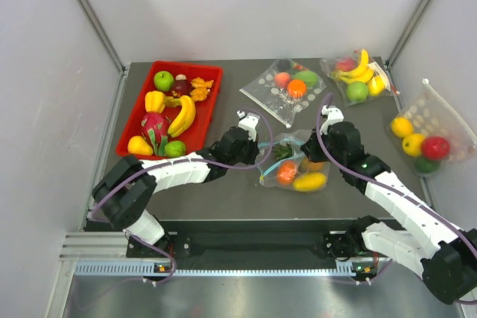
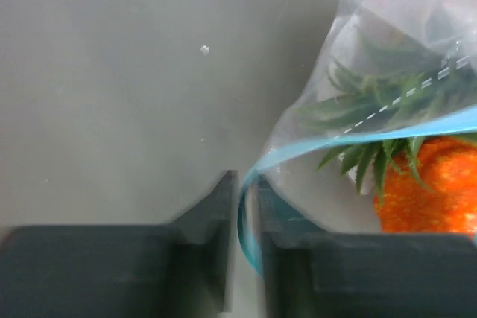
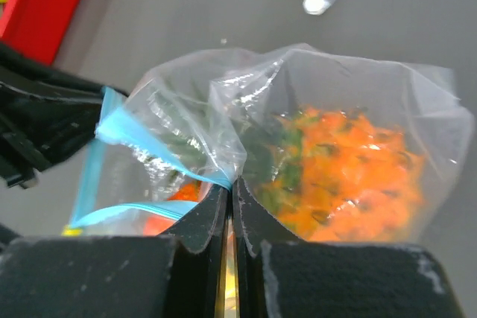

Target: Open the zip-top bag and remove the fake food

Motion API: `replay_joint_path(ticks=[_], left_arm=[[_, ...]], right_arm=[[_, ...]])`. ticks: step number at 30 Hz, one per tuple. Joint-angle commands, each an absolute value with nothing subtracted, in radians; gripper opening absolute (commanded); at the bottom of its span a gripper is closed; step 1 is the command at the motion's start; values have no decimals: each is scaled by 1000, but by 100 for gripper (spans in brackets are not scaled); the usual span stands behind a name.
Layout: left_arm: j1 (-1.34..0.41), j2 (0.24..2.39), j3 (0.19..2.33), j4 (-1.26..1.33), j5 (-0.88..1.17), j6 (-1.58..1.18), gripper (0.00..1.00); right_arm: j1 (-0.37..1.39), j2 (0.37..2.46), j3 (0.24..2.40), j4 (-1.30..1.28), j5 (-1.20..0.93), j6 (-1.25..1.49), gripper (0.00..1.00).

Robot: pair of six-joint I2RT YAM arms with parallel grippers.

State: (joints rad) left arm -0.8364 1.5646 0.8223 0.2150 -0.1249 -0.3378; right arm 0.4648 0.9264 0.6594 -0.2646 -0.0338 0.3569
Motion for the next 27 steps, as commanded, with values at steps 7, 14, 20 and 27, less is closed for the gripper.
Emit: replay_joint_path(ticks=[7,14,20,27], left_arm=[[-856,1347,767,207,-91,-336,65],[-919,1255,736,207,-72,-377,61],[-928,1292,713,238,-37,-443,40],[-937,1319,681,305,-8,-488,39]], right_arm=[[571,966,675,-100,-86,407,0],[640,971,661,-87,-61,420,0],[664,950,657,-90,-35,433,0],[673,934,660,-100,-29,434,0]])
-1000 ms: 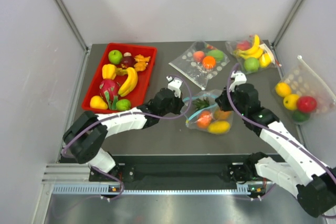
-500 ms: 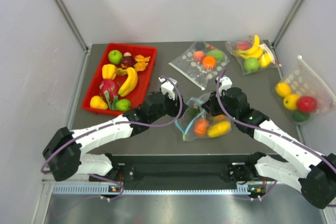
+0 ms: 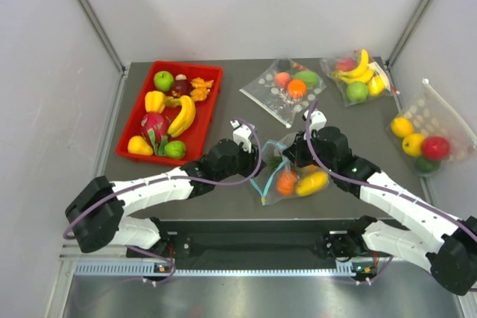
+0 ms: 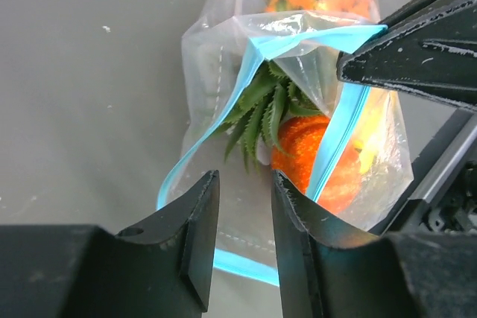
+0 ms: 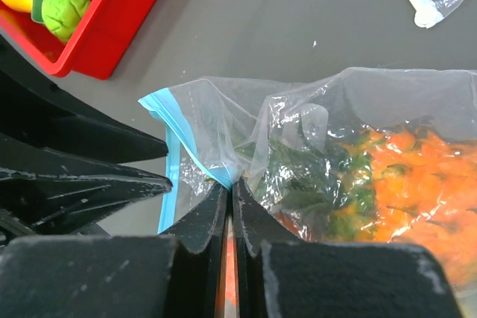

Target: Open the zip-top bag and remove the fake food

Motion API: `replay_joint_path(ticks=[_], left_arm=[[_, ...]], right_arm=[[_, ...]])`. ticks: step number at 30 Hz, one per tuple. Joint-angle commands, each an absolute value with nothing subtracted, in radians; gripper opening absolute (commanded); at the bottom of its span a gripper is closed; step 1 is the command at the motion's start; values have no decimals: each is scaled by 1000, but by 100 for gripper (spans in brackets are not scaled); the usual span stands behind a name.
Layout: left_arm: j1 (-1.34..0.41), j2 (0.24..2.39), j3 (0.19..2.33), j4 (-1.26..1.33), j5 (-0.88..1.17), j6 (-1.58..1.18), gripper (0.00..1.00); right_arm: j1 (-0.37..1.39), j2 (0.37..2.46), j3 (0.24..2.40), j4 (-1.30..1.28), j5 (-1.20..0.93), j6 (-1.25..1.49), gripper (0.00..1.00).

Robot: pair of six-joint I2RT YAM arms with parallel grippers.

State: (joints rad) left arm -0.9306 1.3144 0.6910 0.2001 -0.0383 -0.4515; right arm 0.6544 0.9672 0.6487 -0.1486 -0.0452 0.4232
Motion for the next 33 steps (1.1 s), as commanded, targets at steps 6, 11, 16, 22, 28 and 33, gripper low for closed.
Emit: replay_joint_path(ticks=[6,11,16,22,28,33], left_arm=[[-942,1399,695,362,43,-512,39],[-954,1497,715,412,78,-522,41],[-960,1502,692,515,150,-549,42],[-962,1519,654,656,291,-589,52],[-979,1583,632,770,362,-658,58],[-1008,1618,647,824,361,-672,60]], right_arm=[[683,919,652,-106,-25,439,0],[686,900,650,-120,-12,437,0],[686,893,643,-132,-6,437,0],[686,900,615,-121,32,442,0],[687,910,595,-107,37,452,0],[687,908,584,-113,48,460,0]])
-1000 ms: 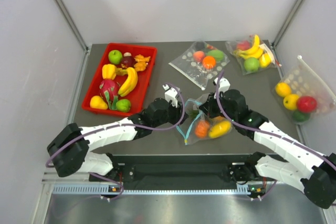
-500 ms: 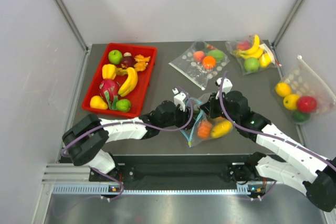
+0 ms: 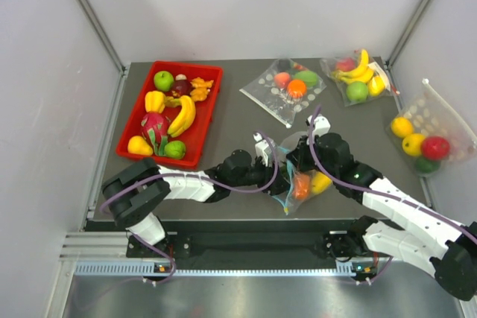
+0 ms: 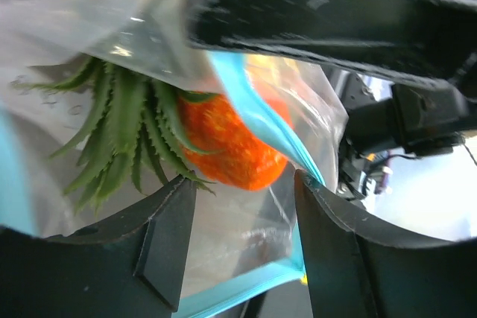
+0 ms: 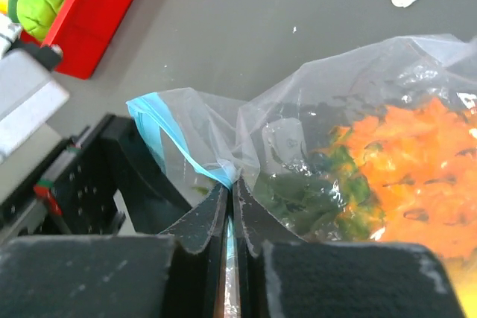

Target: Open the zip-top bag and remove the fake food

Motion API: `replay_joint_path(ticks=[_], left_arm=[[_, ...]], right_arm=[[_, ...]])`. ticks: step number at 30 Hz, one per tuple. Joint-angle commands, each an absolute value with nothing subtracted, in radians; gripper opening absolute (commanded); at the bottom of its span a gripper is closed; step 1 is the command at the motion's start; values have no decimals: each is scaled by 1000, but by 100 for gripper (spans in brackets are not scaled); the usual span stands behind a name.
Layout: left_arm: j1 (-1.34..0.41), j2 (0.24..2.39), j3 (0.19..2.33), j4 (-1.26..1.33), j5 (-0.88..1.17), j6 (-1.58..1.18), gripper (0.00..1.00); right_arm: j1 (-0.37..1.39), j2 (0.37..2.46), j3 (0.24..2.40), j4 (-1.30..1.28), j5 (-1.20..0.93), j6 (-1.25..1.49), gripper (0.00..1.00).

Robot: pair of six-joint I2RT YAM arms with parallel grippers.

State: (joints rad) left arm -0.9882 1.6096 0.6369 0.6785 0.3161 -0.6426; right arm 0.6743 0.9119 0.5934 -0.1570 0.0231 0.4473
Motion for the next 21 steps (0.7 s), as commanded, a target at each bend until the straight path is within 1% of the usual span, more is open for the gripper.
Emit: replay_joint_path(ticks=[1,2,3,4,5,6,7,8,9,12,16,21], left_arm=[[-1011,1632,649,827,357,-670,60],[-1011,1638,649,828,348,-670,61],[-1011,1643,649,827,338,-670,61],[-1011,1650,647,827,333,-669,60],[-1011,1652,647,827,328,-664,60],[-1009,1654,646,821,319,-663,61],[-1009,1655,644,816,315,-661,61],[-1009,1655,643,818,310,-660,61],[-1011,1654,638,819,304,-660,61],[-1009,1651,629,830,305,-663,61],[-1009,1644,615,850,299,-663,62],[-1011,1651,604,841,284,-650,62]], right_arm=[[690,902,586,-120,49,463,2],[692,897,586,-126,51,463,9],[693,881,594,-153,66,465,29],[695,871,598,-172,75,463,40],[695,861,604,-199,92,459,58],[695,838,618,-256,139,457,68],[695,825,624,-293,164,460,72],[695,810,629,-322,188,465,84],[696,778,635,-383,237,477,88],[695,706,623,-468,326,544,96],[696,667,580,-547,348,626,97],[704,641,531,-561,351,672,98]])
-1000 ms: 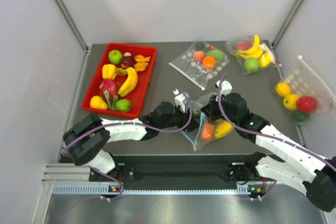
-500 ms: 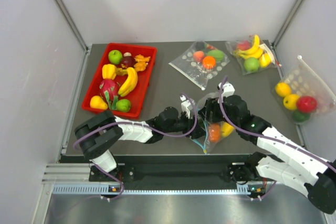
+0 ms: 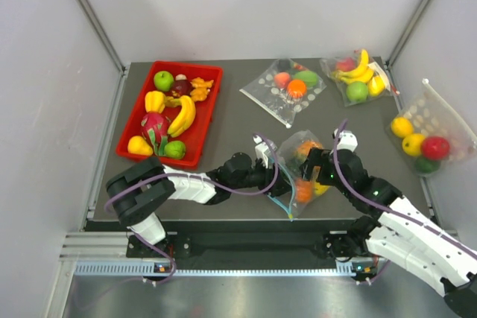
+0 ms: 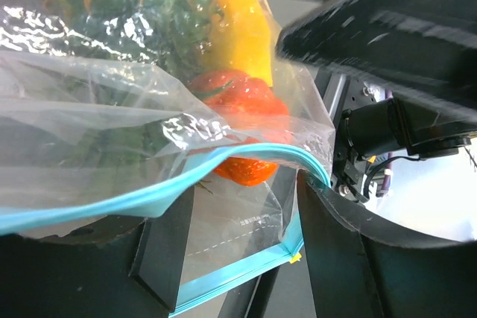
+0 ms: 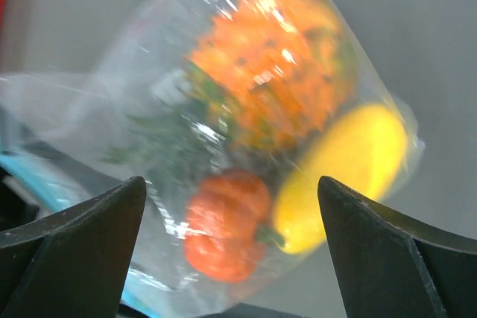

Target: Open the zip-top bag and remove the fake food

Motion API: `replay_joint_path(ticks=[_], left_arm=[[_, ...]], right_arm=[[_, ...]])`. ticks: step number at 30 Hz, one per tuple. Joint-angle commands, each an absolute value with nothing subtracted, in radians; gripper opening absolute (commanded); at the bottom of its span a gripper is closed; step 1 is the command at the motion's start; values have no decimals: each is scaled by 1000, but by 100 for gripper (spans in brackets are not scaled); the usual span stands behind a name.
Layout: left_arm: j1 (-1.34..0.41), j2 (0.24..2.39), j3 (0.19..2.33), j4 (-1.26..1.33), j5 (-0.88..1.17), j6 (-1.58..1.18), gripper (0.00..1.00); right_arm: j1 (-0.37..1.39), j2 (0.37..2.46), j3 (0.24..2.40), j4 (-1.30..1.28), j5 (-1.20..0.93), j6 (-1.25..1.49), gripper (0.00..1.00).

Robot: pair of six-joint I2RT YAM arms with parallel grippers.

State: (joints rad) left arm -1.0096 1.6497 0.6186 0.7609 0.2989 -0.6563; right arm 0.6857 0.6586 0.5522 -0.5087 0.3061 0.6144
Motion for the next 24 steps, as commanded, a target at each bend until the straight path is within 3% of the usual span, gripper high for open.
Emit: replay_joint_path(ticks=[1,4,7,10,11,13,16,17,18,24], left_arm=[[-1011,1655,603,844,285,-653,62],[-1012,1674,589,888,294,-666,63],[-1014,1684,581,928,299,-670,63],[-1019,1698,592,940,304,-676,63],[-1020,1703,595,943,307,-676,64],[-1022,1715,597,965,314,-689,64],[-1028,1724,601,989,316,-698,66],[-1031,1727,604,991,316,-698,66],[-1034,1732,609,989,316,-699,67],[-1069,1764,656,950,318,-690,68]], right_arm=[[704,640,526,-566,359,675,98],[704,658,512,-575,364,676,97],[704,687,479,-537,325,684,91],[706,701,439,-473,282,696,70],[706,706,427,-462,276,699,59],[706,722,419,-443,265,698,50],[709,742,407,-433,255,698,23],[710,744,397,-431,253,701,7],[712,742,393,-426,247,704,1],[722,719,357,-397,233,733,0]])
